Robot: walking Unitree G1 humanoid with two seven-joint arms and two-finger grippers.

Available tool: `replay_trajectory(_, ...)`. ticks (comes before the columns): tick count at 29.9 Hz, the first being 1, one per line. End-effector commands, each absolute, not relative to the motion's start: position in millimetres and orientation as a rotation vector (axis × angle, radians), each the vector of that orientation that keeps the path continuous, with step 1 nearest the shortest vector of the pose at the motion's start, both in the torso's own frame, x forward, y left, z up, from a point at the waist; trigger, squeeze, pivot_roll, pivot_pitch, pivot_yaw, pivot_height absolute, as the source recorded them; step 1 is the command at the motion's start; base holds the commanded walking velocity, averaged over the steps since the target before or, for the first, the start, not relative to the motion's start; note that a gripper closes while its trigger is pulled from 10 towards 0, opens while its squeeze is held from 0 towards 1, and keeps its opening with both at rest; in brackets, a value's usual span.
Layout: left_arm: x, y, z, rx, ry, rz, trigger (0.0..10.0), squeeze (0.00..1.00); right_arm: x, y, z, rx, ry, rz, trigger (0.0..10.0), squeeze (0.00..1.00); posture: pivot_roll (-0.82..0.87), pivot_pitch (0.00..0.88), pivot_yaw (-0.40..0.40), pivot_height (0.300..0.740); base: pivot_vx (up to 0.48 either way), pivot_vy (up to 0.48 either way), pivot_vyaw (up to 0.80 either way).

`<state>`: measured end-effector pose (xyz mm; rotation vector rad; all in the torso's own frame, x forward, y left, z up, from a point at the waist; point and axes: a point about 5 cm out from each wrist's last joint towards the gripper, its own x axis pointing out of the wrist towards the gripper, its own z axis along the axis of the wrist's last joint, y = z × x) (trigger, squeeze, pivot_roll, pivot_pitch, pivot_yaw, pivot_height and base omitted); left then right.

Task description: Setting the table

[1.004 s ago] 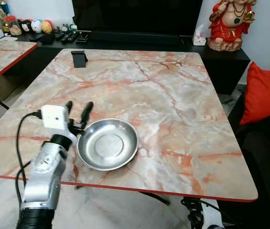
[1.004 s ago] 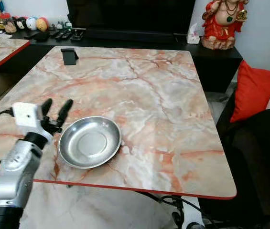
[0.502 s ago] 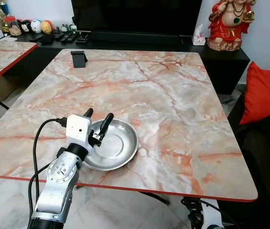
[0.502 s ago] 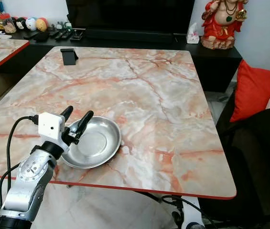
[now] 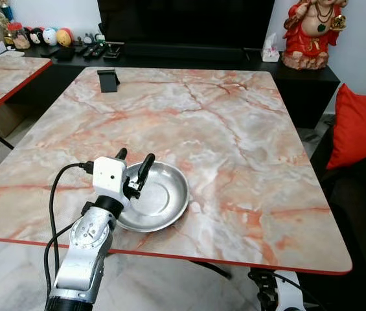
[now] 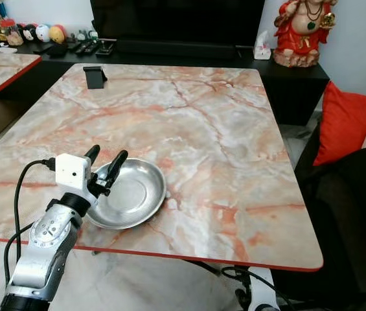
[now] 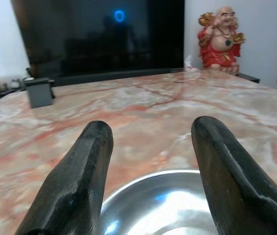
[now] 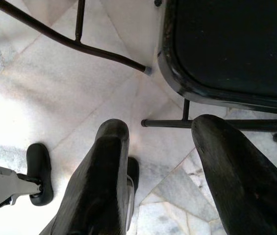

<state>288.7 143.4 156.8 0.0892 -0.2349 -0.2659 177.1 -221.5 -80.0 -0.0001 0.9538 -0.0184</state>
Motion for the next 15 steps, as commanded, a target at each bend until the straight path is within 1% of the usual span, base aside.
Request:
replay_trajectory(1, 289.6, 147.2, 156.0, 0.095, -0.222, -0.250, 10.0, 0.00, 177.7, -217.7, -80.5, 0.014, 0.950, -0.019, 10.0, 0.00, -0.03, 0.000, 0.007, 0.707, 0.000, 0.352, 0.00)
replay_trajectory(15, 294.4, 146.4, 163.0, 0.096, -0.245, -0.243, 10.0, 0.00, 180.1, -214.6, -80.1, 0.026, 0.943, -0.019, 10.0, 0.00, -0.02, 0.000, 0.003, 0.707, 0.000, 0.351, 0.00)
